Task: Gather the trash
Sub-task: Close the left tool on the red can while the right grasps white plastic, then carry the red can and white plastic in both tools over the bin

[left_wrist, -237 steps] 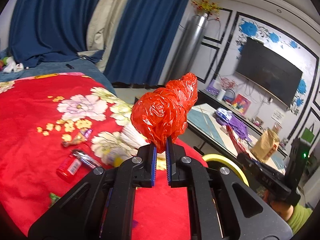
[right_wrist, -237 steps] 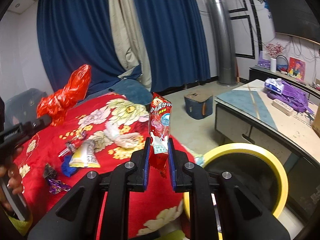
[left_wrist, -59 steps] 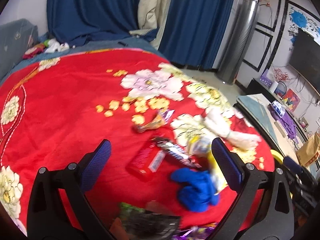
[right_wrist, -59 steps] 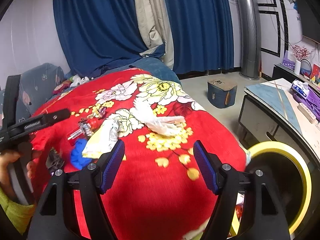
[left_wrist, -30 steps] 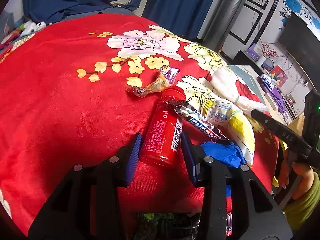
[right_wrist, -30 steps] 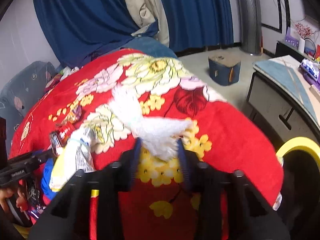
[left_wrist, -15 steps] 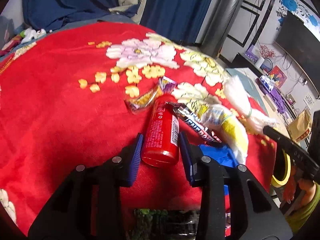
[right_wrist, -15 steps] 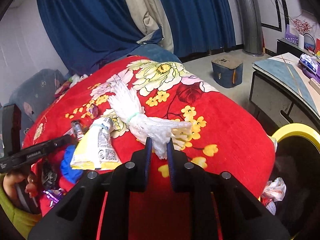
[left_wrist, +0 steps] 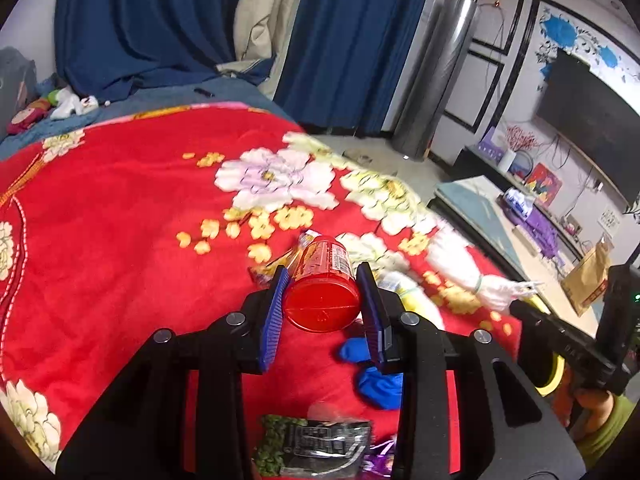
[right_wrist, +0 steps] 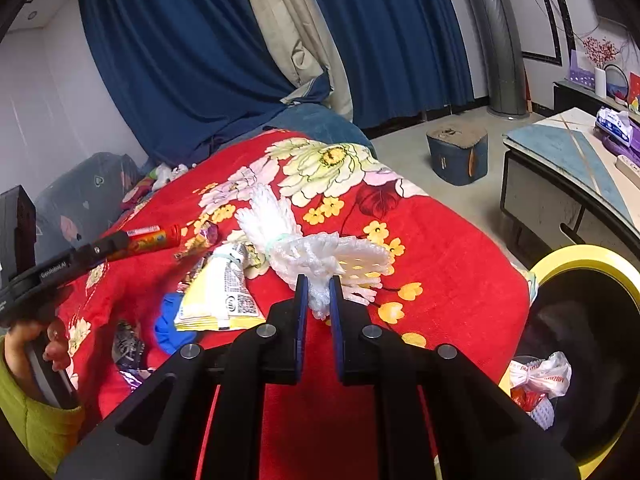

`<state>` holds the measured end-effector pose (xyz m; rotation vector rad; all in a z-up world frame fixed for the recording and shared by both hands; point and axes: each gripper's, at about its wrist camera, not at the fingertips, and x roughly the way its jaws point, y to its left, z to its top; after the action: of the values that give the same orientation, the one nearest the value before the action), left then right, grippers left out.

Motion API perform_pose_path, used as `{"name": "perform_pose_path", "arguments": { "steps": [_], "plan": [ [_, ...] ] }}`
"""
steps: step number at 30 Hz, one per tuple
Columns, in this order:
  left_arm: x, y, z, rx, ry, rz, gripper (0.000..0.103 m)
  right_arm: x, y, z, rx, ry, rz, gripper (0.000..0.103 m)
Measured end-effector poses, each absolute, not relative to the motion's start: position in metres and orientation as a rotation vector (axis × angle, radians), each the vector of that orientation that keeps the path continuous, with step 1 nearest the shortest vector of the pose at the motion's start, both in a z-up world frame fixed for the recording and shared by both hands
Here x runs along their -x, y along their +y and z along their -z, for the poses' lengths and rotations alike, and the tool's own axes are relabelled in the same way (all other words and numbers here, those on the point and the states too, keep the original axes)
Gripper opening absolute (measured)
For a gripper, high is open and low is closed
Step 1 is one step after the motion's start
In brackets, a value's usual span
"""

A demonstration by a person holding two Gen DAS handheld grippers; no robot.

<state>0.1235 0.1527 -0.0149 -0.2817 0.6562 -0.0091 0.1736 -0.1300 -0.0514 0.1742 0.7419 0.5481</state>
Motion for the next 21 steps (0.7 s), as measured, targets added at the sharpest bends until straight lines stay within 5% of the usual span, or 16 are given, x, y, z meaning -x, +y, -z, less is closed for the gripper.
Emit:
{"name": "perform_pose_path", "arguments": {
  "steps": [21],
  "plan": [
    [-0.108,0.075,-0.016,0.257,0.553,0.204,0.028,-0.153,-0.174,0.017,-0.180,0.641,-0.470,0.011]
  ]
}}
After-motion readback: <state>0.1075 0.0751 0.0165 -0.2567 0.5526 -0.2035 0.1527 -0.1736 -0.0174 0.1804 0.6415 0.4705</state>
